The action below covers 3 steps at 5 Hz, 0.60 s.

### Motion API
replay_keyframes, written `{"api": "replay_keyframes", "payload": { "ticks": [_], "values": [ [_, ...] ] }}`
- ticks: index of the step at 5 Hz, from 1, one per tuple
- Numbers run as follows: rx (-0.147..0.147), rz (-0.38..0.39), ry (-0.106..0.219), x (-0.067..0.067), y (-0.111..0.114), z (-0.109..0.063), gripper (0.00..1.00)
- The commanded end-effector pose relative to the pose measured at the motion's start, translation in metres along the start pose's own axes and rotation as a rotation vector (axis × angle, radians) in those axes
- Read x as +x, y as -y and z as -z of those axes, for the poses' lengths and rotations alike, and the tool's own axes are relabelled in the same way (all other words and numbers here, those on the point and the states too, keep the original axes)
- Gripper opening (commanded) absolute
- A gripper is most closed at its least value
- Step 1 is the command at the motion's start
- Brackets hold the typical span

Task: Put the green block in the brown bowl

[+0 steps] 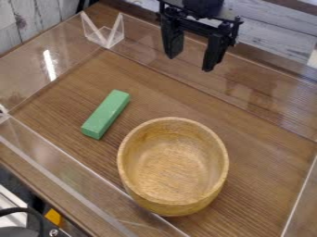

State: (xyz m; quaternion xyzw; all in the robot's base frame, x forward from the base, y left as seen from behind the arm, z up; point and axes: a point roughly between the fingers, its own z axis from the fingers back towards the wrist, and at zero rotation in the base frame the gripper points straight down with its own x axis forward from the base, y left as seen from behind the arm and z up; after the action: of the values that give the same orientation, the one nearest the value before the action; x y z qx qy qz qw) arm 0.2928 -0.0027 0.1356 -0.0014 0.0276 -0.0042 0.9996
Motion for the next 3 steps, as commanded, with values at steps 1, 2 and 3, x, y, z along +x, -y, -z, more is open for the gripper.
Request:
{"api": "replay_keyframes", "payload": {
  "ticks": [1,2,3],
  "values": [
    [0.000,0.031,-0.017,-0.001,0.000,-0.004,1.00],
    [0.000,-0.006,-0.023,-0.020,-0.020,0.005,1.00],
    [0.006,-0.041,-0.009,-0.044,-0.047,0.010,1.00]
  ]
}}
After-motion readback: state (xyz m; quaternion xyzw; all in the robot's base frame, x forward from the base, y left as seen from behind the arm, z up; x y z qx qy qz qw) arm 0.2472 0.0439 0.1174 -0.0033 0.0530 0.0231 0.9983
